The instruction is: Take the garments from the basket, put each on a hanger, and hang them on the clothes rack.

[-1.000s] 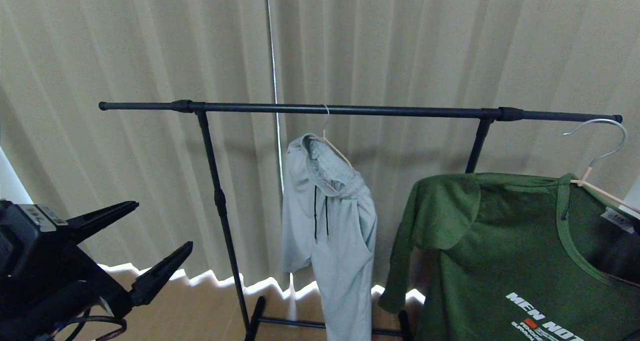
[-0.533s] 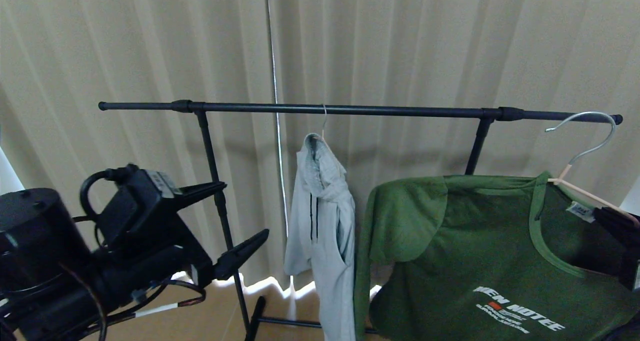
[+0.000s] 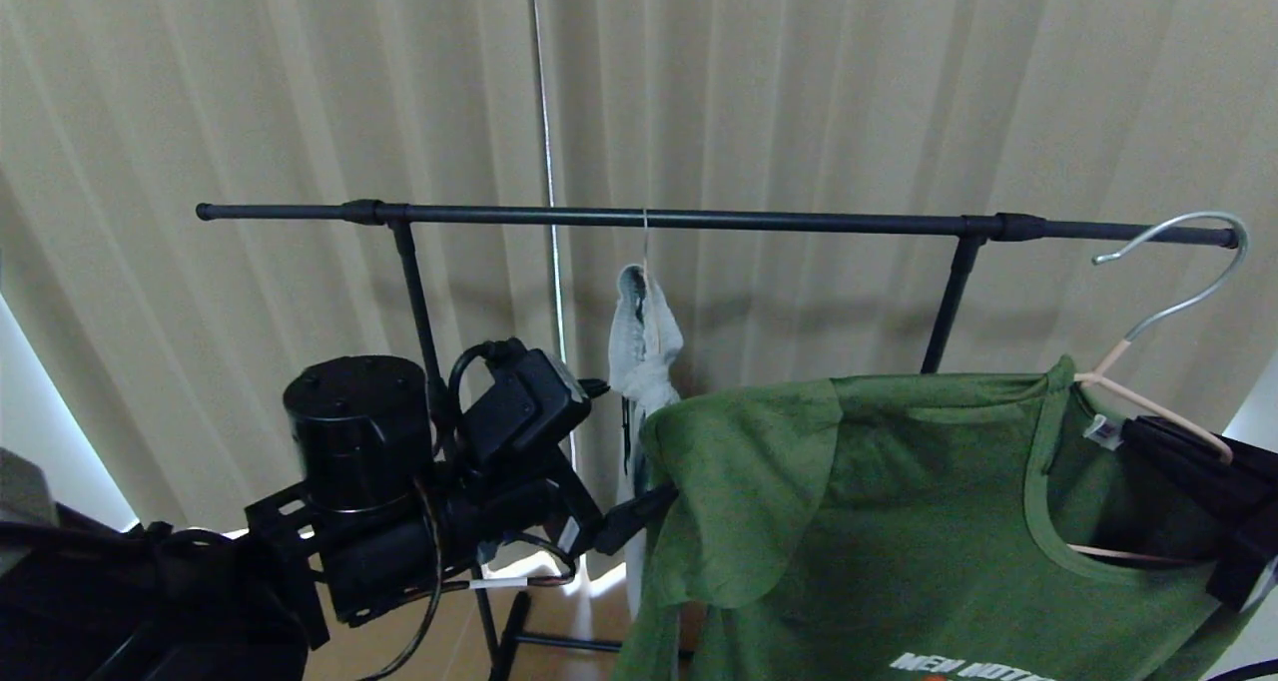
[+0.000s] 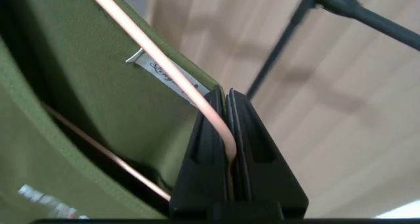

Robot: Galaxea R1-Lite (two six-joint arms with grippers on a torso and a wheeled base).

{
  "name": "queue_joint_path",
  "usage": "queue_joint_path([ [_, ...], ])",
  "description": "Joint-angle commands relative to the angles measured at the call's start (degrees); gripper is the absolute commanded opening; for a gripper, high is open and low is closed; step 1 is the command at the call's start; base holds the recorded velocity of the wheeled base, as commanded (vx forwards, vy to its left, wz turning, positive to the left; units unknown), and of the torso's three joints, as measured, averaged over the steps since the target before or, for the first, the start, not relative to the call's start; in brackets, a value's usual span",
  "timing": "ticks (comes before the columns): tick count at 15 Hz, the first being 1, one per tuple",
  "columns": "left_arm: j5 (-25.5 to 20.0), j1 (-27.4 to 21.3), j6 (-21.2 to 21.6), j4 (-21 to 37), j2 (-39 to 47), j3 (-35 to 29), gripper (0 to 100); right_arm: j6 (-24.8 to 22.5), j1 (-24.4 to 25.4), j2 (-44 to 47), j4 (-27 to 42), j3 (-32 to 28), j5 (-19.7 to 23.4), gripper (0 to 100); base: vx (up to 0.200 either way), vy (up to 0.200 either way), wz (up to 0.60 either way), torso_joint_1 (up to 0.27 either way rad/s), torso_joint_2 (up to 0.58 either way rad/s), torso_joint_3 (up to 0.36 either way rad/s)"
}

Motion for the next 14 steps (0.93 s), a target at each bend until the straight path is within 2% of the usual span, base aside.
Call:
queue_joint_path([
  [1,-0.1,-0.7,0.1,-0.3,3.6,-0.8,100,0.0,1.6,0.0,0.0,0.1,0.0,0,0.000,0.000,0.00,0.000,0.00,0.000],
  [6,-0.2,-1.1,0.1,-2.9,3.6,0.3,100,0.5,1.6,0.0,0.0,0.1,0.0,0,0.000,0.000,0.00,0.000,0.00,0.000],
  [7,-0.2,-1.1,0.1,-2.9,3.6,0.3,0,0.5,1.6,0.0,0.0,0.1,0.0,0,0.000,0.000,0.00,0.000,0.00,0.000],
  [10,0.1,-0.8,0.3,-3.3,3.6,1.5,0,0.7,1.6,-0.2,0.0,-0.1,0.0,0,0.000,0.000,0.00,0.000,0.00,0.000],
  [14,0.2,4.1,3.8,-8.0,3.9,6.3,0,0.7,1.1,-0.1,0.0,-0.3,-0.2,0,0.000,0.000,0.00,0.000,0.00,0.000],
])
